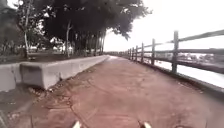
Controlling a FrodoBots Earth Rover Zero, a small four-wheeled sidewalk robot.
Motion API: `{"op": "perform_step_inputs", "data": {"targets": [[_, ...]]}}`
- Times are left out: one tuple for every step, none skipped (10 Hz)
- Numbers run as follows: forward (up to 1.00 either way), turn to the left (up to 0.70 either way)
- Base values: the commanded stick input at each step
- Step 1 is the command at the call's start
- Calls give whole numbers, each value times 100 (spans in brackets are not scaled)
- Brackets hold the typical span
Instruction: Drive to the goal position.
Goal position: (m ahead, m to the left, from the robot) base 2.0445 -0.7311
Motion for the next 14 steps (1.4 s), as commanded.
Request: {"op": "perform_step_inputs", "data": {"targets": [[50,0],[50,0],[50,0],[50,0],[50,0],[50,0],[50,0],[50,0],[50,0],[50,0],[50,0],[50,0],[50,0],[50,0]]}}
